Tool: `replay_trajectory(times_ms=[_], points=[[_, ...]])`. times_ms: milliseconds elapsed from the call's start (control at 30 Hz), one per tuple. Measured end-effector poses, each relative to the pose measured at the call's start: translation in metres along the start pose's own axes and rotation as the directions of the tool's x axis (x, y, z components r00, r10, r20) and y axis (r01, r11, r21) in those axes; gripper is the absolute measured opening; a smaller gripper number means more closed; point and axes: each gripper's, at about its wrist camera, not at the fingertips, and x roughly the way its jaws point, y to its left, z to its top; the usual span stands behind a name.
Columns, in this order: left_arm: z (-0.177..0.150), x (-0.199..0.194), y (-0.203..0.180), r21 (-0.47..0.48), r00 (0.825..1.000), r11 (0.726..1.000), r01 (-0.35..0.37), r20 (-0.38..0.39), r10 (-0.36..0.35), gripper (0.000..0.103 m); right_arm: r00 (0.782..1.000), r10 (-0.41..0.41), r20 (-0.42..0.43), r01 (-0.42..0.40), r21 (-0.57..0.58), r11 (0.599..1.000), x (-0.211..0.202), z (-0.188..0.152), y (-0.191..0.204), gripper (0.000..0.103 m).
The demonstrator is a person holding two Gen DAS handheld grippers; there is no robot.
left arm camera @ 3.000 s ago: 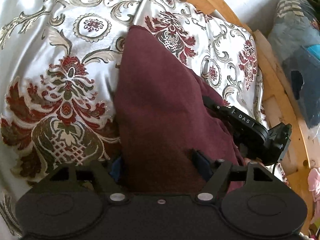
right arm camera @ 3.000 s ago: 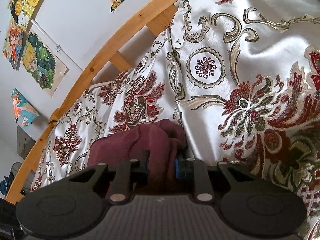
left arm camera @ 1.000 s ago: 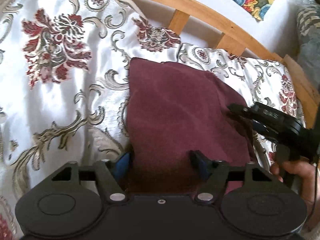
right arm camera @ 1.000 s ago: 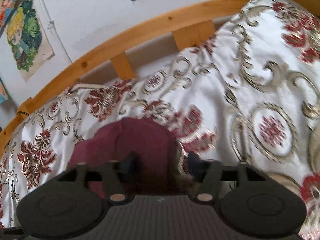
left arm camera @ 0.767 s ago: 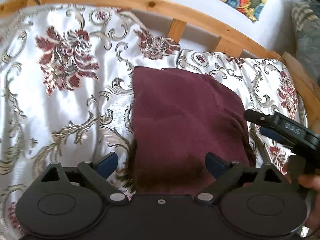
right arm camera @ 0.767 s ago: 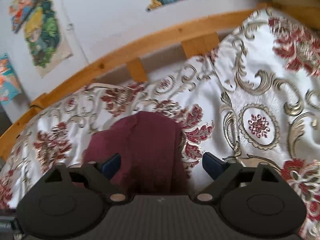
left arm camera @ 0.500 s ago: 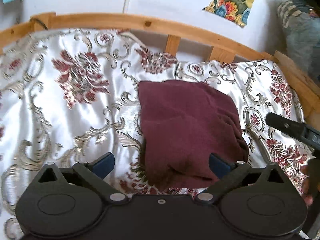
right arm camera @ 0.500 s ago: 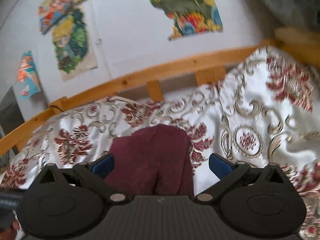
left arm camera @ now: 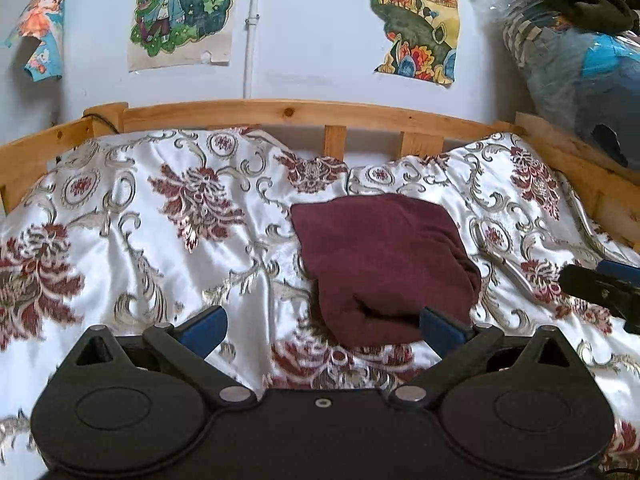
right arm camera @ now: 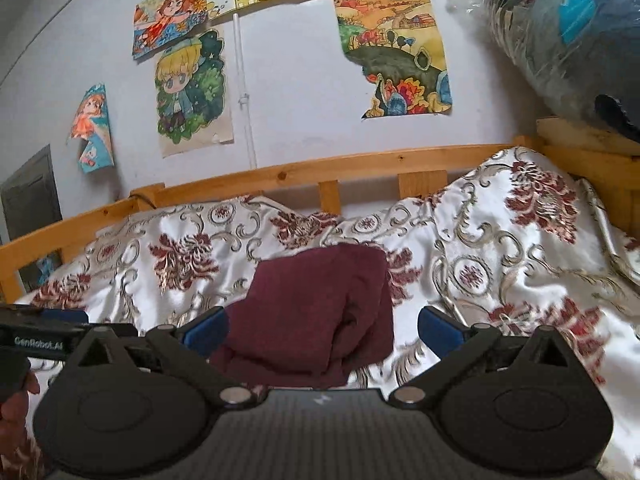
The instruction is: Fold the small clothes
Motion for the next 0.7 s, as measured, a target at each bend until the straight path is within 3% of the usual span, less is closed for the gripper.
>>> replay_trajectory(times_ms=[200, 333, 500, 700], points=[[-0.020, -0.001, -0.004, 0.016, 0.999, 0.999, 0.039, -0.008, -0.039, 0.102, 0.997, -0.065, 0.037, 0.067, -0.035, 0.997, -0.026, -0.022, 0.003, 0.103], [-0.029, -0.004, -0.009, 0.040, 1.000, 0.999, 0.027, 0.006, -0.028, 0.102, 0.996, -0.085, 0.041, 0.087, -0.047, 0.995, -0.029, -0.031, 0.004, 0.103], [-0.033, -0.007, -0.015, 0.083, 1.000, 0.997, 0.007, 0.024, -0.009, 0.102, 0.998, -0.063, 0.028, 0.065, -0.058, 0.996, -0.027, -0.034, 0.006, 0.103], [-0.036, -0.006, -0.012, 0.059, 1.000, 0.998, -0.002, 0.007, 0.001, 0.102, 0.997, -0.077, 0.016, 0.078, -0.027, 0.997, -0.025, -0.036, 0.000, 0.103]])
